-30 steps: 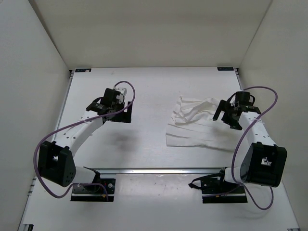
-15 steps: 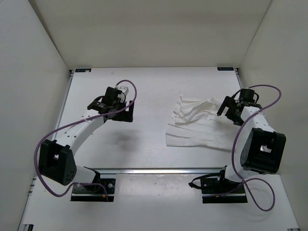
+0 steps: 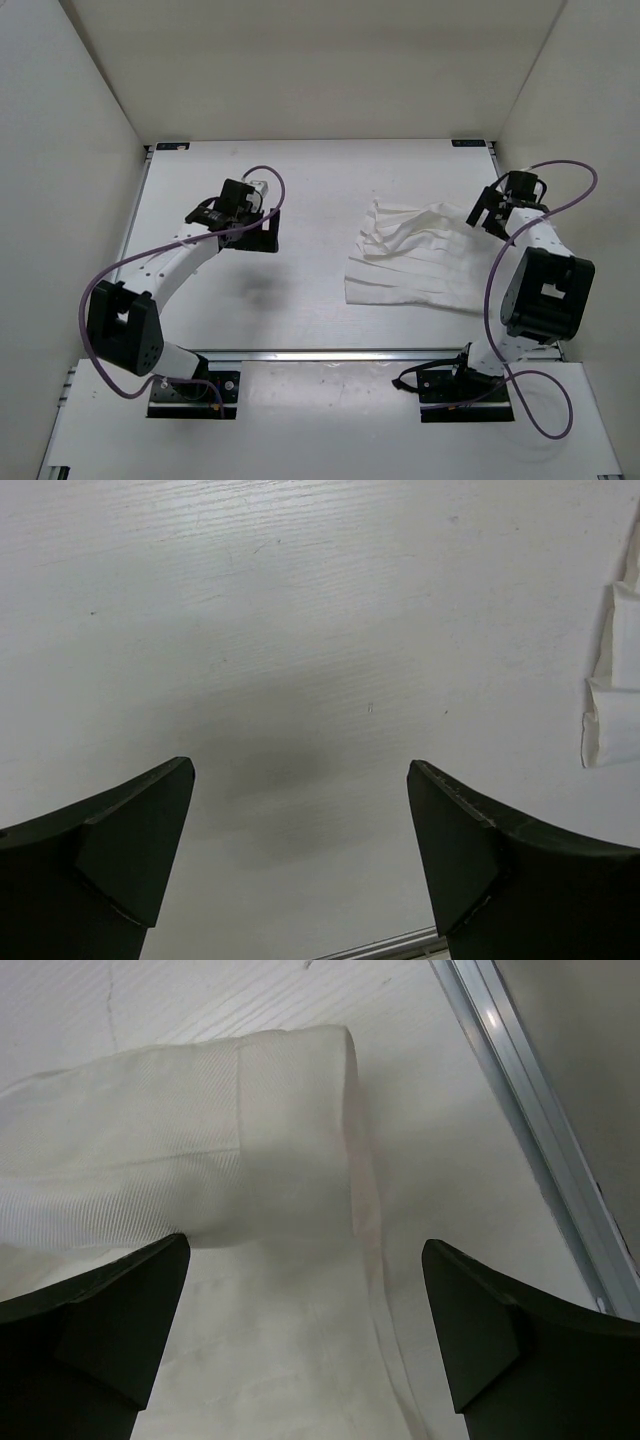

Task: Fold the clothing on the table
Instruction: Move the skirt to the center of the board

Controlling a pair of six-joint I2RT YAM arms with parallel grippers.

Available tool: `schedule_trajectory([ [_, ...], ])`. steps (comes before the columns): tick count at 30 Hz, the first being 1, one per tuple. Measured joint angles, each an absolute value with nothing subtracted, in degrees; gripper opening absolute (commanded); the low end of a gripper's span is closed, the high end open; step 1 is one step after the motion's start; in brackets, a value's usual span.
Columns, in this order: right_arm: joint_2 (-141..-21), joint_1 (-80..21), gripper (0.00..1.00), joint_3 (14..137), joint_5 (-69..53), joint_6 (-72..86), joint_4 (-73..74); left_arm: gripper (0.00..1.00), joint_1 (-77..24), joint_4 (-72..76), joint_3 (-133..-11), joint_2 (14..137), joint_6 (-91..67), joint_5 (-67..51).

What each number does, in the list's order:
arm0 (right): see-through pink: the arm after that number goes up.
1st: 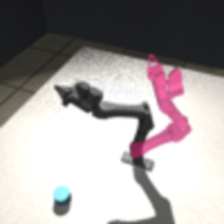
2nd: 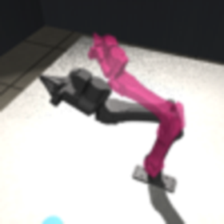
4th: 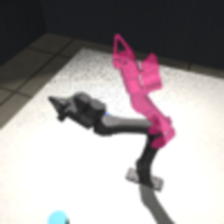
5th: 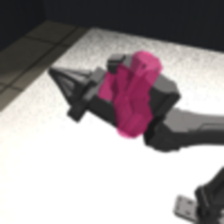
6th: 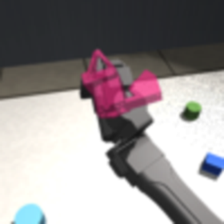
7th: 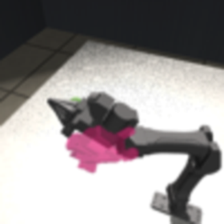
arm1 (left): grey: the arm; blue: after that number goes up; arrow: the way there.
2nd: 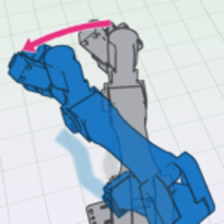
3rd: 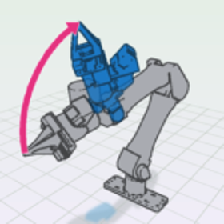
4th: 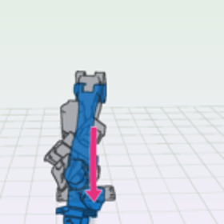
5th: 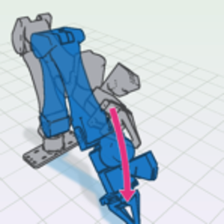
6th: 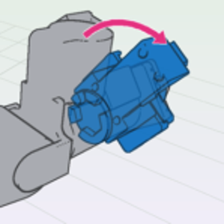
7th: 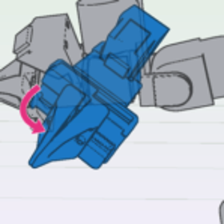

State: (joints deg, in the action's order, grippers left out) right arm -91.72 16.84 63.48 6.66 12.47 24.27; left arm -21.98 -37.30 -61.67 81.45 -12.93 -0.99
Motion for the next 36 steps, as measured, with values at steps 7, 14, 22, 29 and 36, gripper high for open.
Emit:
schedule_trajectory([
  [7, -99.39, 16.95, 0.87, 65.95, 9.21, 12.05, 21.47, 0.99, -22.13, -39.0, -66.35, 88.18, -12.93, -1.3],
  [14, -105.1, 16.45, 0.0, 71.53, 7.31, 10.26, 19.55, 0.99, -22.35, -40.86, -71.53, 92.4, -12.91, -1.72],
  [22, -104.55, 10.17, 0.0, 76.49, 0.99, 7.18, 17.56, 0.98, -22.37, -41.65, -74.48, 96.18, -12.93, -3.79],
  [29, -100.77, -0.71, 0.0, 91.2, -11.53, 6.9, 21.12, 0.99, -21.47, -41.52, -75.5, 95.68, -12.91, -4.99],
  [36, -96.62, -22.55, 0.0, 108.75, -22.52, 7.84, 21.78, 0.99, -13.61, -42.59, -77.95, 88.75, -13.21, -3.38],
])
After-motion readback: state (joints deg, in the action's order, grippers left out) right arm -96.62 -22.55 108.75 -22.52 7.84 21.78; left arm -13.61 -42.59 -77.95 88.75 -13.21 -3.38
